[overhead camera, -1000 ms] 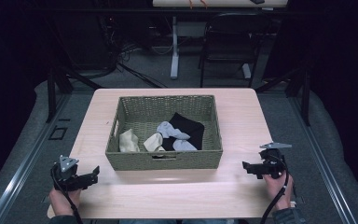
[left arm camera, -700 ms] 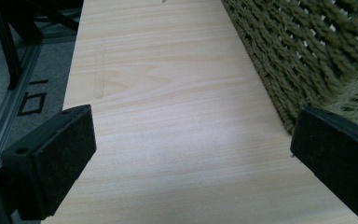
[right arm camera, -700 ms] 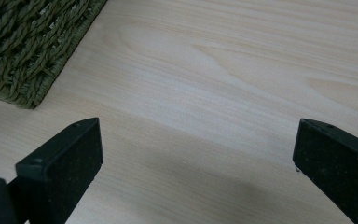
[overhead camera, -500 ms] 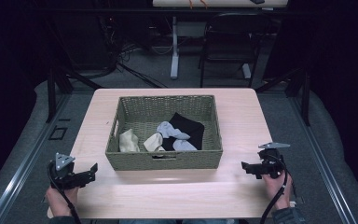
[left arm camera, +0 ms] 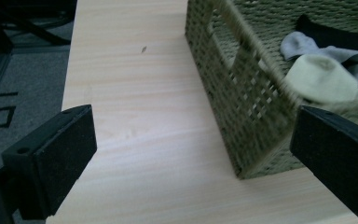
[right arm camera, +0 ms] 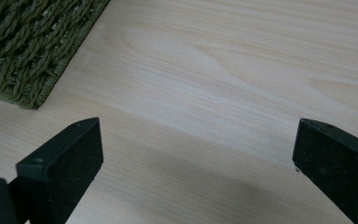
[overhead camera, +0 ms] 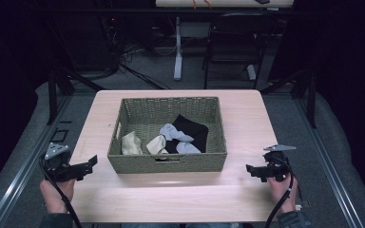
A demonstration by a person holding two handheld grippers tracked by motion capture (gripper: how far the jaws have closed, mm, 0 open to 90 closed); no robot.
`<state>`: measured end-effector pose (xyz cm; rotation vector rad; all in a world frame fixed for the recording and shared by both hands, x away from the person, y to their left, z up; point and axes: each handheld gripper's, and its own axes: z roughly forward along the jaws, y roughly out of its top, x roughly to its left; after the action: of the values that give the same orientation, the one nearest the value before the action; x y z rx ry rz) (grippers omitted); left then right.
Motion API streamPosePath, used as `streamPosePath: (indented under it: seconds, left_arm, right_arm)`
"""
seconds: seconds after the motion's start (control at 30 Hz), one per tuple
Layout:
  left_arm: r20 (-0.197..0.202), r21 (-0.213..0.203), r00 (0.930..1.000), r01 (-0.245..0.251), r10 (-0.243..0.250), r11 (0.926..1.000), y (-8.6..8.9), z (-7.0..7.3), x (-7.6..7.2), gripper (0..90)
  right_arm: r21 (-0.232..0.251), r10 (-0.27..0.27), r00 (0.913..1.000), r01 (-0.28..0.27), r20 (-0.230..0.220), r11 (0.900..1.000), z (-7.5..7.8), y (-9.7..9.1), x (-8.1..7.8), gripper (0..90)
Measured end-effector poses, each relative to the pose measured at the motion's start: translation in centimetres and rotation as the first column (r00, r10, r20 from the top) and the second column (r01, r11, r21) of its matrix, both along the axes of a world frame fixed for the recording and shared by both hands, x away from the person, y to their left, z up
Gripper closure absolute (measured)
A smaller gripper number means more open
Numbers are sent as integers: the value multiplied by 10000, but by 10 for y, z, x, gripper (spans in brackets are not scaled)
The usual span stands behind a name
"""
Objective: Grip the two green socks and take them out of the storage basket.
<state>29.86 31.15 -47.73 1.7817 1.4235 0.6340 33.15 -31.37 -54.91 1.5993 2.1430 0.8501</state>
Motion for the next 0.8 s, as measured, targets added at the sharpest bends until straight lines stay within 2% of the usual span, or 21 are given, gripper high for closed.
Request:
streamPosePath:
  seconds: [0.17, 0.4, 0.57, 0.6, 0.63, 0.73, 0.77, 0.8]
  left_arm:
    - [4, 346, 9981, 619, -619, 9975, -14, 26, 15, 21]
    - [-272, 862, 9888, 1489, -1471, 9851, -41, 56, 44, 25]
    - [-551, 1244, 9800, 1965, -1910, 9726, -61, 65, 62, 31]
    - [-551, 1244, 9800, 1965, -1910, 9726, -61, 65, 62, 38]
    - [-724, 1290, 9753, 2168, -2088, 9677, -68, 66, 71, 47]
    - [-992, 1257, 9699, 2340, -2224, 9641, -78, 65, 81, 63]
    - [-1113, 1170, 9657, 2472, -2346, 9619, -82, 65, 85, 66]
    - [-1155, 1134, 9652, 2473, -2344, 9623, -85, 64, 89, 76]
  right_arm:
    - [-3, 42, 10000, -42, 16, 10000, 0, 1, 0, 11]
    - [25, 66, 10000, -66, -40, 10000, 0, 0, 1, 11]
    - [38, 76, 10000, -76, -33, 10000, 0, 0, 1, 11]
    - [38, 76, 10000, -76, -33, 10000, 0, 0, 1, 11]
    - [51, 68, 9999, -68, -76, 10000, 0, 0, 1, 12]
    - [34, 85, 10000, -84, -42, 10000, 0, 0, 1, 12]
    - [40, 88, 10000, -88, -39, 10000, 0, 0, 1, 12]
    - [37, 90, 9999, -90, -48, 10000, 0, 0, 1, 12]
